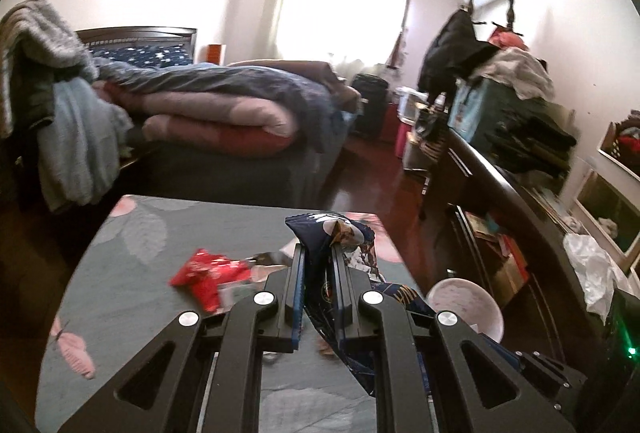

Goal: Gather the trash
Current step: 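Carry both items over the wastebasket and open both grippers to drop them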

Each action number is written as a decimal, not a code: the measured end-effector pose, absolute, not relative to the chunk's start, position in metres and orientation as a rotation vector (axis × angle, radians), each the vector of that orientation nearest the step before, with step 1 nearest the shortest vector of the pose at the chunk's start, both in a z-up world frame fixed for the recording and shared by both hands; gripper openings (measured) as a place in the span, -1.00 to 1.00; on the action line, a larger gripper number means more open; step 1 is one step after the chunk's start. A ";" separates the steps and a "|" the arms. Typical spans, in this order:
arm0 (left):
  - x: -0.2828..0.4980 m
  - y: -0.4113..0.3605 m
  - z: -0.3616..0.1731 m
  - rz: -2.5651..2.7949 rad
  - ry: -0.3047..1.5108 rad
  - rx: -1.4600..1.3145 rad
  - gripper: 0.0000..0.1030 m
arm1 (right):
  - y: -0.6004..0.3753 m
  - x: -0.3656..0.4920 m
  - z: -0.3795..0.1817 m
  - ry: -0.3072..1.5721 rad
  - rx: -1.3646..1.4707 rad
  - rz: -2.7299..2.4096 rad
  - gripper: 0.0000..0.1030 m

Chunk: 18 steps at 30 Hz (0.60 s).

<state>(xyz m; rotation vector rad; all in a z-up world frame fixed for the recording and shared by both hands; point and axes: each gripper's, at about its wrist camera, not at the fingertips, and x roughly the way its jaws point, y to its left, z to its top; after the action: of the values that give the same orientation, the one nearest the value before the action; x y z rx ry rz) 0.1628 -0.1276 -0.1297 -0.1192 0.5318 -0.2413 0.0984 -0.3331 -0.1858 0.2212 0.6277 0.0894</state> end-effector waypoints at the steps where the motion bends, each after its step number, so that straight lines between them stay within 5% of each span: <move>1: 0.164 -0.135 -0.130 -0.256 0.535 -0.116 -0.76 | -0.339 0.096 -0.186 0.624 0.227 0.075 -0.76; 18: 0.196 -0.272 -0.152 -0.521 0.607 -0.009 -0.76 | -0.470 0.080 -0.214 0.614 0.349 -0.240 -0.75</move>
<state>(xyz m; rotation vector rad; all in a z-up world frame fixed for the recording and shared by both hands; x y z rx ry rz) 0.1963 -0.2722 -0.1523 -0.0094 0.6072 -0.5213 0.0800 -0.4702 -0.2145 0.3488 0.6140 -0.2404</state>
